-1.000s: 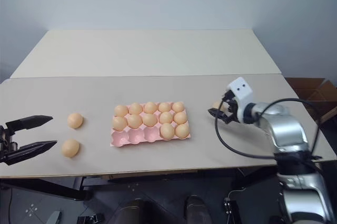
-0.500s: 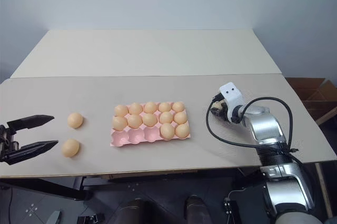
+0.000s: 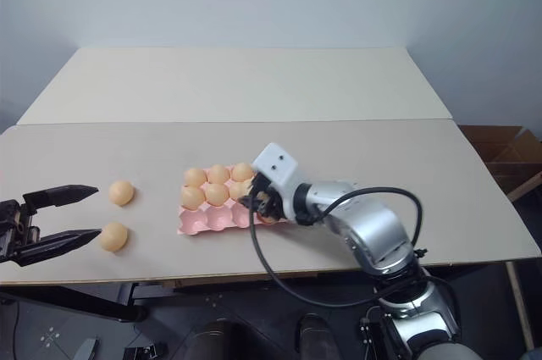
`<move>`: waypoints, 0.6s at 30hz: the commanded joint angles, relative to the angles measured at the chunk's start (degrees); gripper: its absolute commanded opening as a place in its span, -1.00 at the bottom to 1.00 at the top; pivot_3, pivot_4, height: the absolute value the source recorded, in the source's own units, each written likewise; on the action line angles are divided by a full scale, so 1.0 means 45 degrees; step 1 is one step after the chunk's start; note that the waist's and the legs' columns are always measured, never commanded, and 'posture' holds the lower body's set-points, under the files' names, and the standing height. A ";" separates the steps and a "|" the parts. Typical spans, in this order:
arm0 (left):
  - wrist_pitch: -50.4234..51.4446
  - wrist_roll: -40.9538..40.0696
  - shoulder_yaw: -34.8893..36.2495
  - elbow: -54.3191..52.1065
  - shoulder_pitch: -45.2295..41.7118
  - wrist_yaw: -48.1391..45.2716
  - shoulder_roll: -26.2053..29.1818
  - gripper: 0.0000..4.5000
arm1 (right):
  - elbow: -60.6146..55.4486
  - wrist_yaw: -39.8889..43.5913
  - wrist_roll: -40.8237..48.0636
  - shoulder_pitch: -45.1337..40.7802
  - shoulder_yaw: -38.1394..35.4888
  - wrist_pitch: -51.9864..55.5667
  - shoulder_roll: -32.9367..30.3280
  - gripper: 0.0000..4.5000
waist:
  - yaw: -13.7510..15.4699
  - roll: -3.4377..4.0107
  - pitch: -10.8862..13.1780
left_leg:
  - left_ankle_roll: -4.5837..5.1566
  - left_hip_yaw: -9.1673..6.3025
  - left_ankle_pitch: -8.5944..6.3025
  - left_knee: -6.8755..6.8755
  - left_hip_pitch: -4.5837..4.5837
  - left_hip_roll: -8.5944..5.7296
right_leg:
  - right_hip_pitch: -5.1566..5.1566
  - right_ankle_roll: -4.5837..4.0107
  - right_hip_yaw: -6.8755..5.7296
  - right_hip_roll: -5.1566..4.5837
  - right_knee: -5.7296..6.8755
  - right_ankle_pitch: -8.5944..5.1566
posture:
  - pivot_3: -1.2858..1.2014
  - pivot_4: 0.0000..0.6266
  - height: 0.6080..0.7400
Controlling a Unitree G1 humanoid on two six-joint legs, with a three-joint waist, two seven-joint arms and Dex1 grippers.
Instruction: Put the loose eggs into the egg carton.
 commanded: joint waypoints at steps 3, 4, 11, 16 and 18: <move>0.0087 -0.0225 0.0089 -0.0188 -0.0085 -0.0160 0.0260 1.00 | -0.0060 -0.0467 -0.0450 -0.0153 0.0861 -0.0275 0.0400 -0.16 | -0.0011 -0.0009 -0.0005 | -0.0003 0.0002 0.0002 0.0001 -0.0007 -0.0002 | -0.0003 0.0004 0.0002 0.0000 -0.0005 0.0003 | 0.03 -0.52 1.00; 0.0098 -0.0222 0.0092 -0.0189 -0.0074 -0.0169 0.0266 1.00 | 0.0013 -0.0499 -0.0524 -0.0182 0.1030 -0.0343 0.0449 -0.04 | -0.0016 -0.0009 -0.0006 | -0.0003 0.0002 0.0002 0.0000 -0.0007 -0.0001 | -0.0005 0.0004 0.0001 0.0001 -0.0004 0.0003 | 0.03 -0.52 1.00; 0.0176 -0.0245 0.0240 -0.0138 -0.0082 -0.0221 0.0387 1.00 | -0.0386 -0.0332 -0.0250 -0.0555 -0.0116 0.0016 0.0354 0.98 | -0.0035 -0.0009 -0.0006 | -0.0011 -0.0007 0.0007 0.0000 0.0000 0.0013 | -0.0008 0.0000 -0.0008 0.0017 0.0014 0.0003 | 0.03 -0.52 1.00; 0.0089 -0.0151 0.0419 0.0073 0.0038 -0.0275 0.0467 1.00 | -0.1722 0.0657 0.0996 -0.0299 -0.2595 0.0440 -0.1182 0.99 | 0.0026 -0.0009 -0.0005 | -0.0011 -0.0006 0.0007 0.0000 -0.0022 0.0002 | -0.0007 0.0005 -0.0015 0.0001 -0.0012 0.0003 | 0.03 -0.52 1.00; 0.0029 -0.0086 0.0489 0.0261 0.0065 -0.0310 0.0488 1.00 | -0.1893 0.1186 0.1545 0.0040 -0.3743 0.0241 -0.1917 0.99 | 0.0029 -0.0010 -0.0005 | -0.0011 -0.0005 0.0007 0.0000 -0.0026 -0.0001 | -0.0007 0.0006 -0.0014 -0.0001 -0.0020 0.0003 | 0.03 -0.52 1.00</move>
